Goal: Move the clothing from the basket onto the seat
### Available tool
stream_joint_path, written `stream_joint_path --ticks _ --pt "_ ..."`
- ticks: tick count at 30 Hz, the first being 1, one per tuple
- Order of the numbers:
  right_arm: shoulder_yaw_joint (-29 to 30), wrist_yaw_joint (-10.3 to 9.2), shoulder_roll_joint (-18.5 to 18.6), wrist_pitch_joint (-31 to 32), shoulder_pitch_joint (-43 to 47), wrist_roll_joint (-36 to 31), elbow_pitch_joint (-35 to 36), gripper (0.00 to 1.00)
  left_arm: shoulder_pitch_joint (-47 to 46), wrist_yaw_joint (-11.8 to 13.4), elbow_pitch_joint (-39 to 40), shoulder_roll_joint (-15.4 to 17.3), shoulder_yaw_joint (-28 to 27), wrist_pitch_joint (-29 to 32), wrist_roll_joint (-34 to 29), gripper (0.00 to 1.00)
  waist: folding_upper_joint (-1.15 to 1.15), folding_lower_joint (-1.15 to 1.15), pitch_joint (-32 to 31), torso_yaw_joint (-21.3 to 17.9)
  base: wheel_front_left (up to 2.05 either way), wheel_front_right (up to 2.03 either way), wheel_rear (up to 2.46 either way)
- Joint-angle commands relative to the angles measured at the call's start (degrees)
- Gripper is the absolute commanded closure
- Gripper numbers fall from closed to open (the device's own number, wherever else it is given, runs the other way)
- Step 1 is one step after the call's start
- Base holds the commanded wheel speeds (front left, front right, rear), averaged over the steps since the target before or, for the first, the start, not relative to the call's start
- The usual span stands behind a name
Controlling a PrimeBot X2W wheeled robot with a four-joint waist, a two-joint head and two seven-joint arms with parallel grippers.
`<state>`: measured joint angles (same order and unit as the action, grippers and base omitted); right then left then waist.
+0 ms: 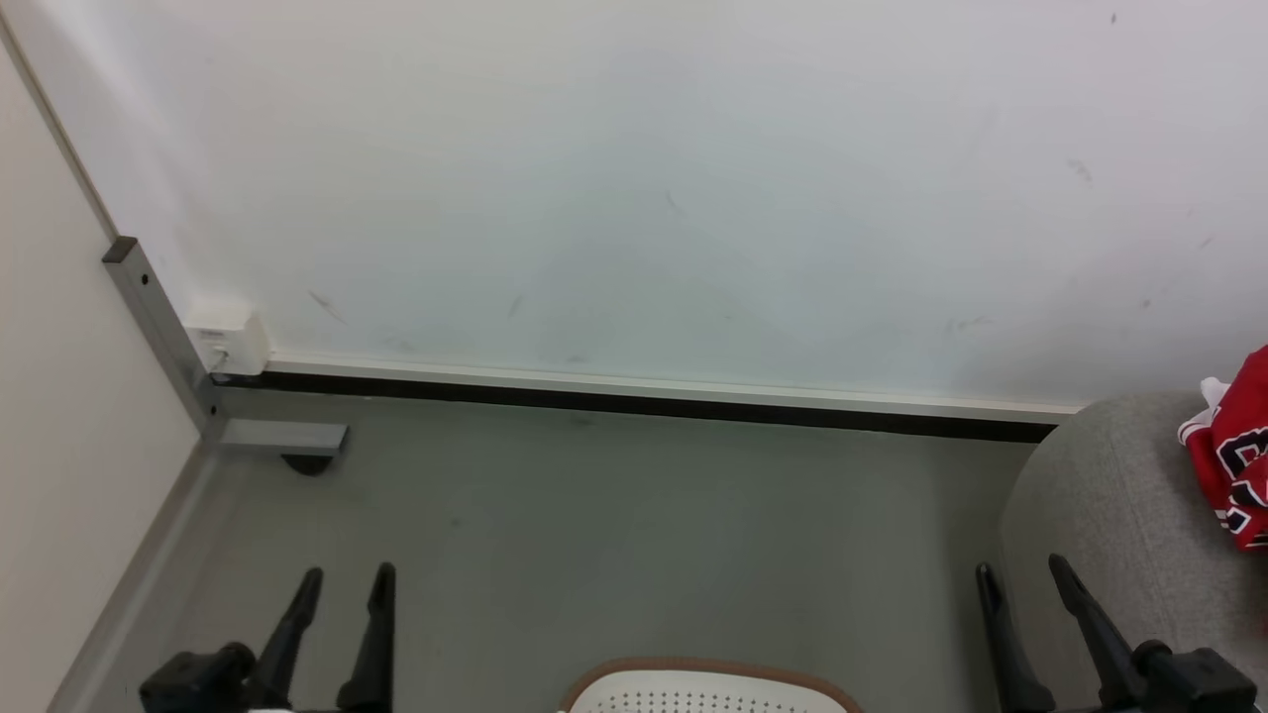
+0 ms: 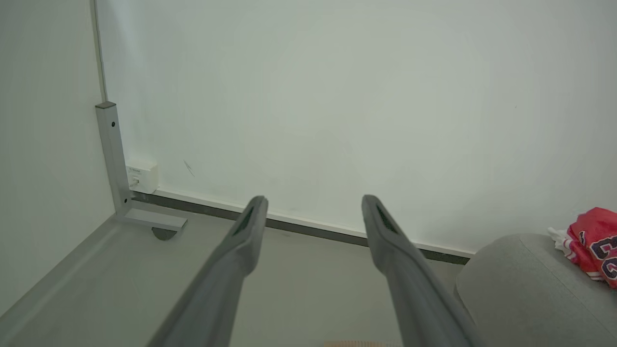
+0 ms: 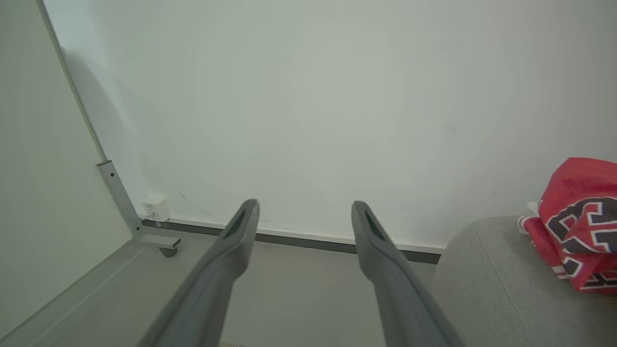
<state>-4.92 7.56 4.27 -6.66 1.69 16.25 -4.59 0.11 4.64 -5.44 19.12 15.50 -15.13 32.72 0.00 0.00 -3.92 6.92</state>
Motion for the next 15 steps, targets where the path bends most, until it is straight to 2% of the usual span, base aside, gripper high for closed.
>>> stream_joint_path --ticks 1,7,15 --pt "0.14 -0.15 0.31 -0.81 0.58 0.33 -0.61 0.0 0.25 -0.49 -0.39 -0.23 0.09 -0.02 -0.87 0.0 0.0 0.0 0.15 -0.2 0.0 0.0 0.0" --pt "-1.0 -0.14 -0.3 -4.7 -1.17 -1.03 -5.21 0.0 -0.81 -3.36 -2.79 -3.14 -1.69 -0.01 -3.11 0.0 0.0 0.0 0.49 -1.7 0.0 0.0 0.0" --pt "-0.93 -0.14 -0.82 -5.91 -2.66 -1.71 -7.35 0.0 -0.64 -6.18 -4.49 -5.38 -4.68 -0.02 -5.9 0.0 0.0 0.0 0.63 -3.04 0.0 0.0 0.0"
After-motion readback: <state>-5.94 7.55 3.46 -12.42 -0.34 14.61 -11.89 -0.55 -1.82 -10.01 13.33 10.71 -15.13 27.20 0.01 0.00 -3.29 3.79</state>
